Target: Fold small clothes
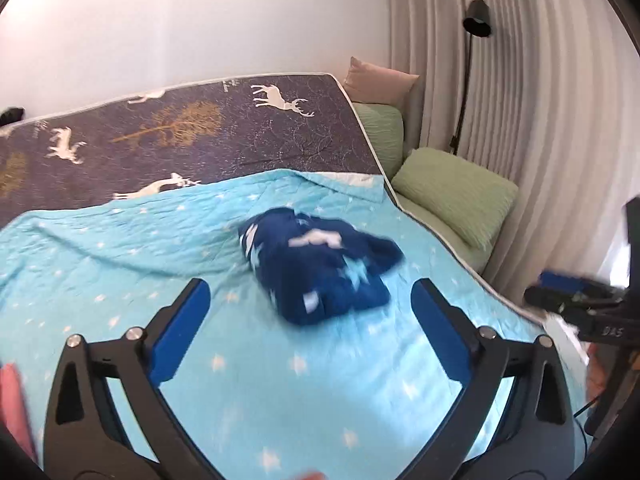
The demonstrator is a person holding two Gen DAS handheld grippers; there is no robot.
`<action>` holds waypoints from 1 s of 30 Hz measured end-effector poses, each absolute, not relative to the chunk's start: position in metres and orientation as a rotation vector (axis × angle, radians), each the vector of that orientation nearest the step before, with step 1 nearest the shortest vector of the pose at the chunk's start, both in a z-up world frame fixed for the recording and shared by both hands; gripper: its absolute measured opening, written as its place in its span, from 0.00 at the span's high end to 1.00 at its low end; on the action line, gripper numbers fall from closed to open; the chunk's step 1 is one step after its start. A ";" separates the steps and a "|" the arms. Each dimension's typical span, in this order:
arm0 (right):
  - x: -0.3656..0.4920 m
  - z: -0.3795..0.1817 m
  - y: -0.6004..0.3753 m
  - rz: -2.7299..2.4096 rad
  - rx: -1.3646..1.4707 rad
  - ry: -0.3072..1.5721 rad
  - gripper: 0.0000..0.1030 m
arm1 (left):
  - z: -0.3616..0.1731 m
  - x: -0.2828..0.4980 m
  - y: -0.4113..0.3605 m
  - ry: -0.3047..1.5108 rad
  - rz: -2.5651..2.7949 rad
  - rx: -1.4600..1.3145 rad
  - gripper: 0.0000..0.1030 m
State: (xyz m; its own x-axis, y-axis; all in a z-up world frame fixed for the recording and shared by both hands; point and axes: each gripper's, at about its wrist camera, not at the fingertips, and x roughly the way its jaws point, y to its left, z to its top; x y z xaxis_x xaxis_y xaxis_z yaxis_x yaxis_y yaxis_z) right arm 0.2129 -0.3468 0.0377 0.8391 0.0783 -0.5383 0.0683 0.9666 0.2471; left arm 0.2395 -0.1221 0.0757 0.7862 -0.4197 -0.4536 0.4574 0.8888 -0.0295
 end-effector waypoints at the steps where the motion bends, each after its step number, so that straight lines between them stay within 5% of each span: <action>1: 0.192 0.044 -0.336 -0.025 0.224 0.542 0.17 | 0.075 0.215 -0.119 0.447 -0.472 0.086 0.02; 5: 0.101 0.068 -0.292 -0.149 0.073 0.381 0.13 | 0.071 0.140 -0.113 0.413 -0.434 0.114 0.02; 14: -0.007 0.069 -0.246 -0.149 0.079 0.345 0.07 | 0.065 0.040 -0.077 0.386 -0.357 0.065 0.01; 30: -0.054 0.058 -0.221 -0.202 0.068 0.365 0.07 | 0.058 -0.011 -0.069 0.352 -0.346 0.121 0.01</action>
State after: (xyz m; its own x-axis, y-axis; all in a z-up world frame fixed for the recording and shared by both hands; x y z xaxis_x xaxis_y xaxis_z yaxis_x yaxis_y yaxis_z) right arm -0.0541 -0.2210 0.0579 0.9144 -0.1840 -0.3606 0.2086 0.9775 0.0300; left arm -0.0105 -0.0686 0.0584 0.8809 -0.3106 -0.3572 0.3524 0.9342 0.0565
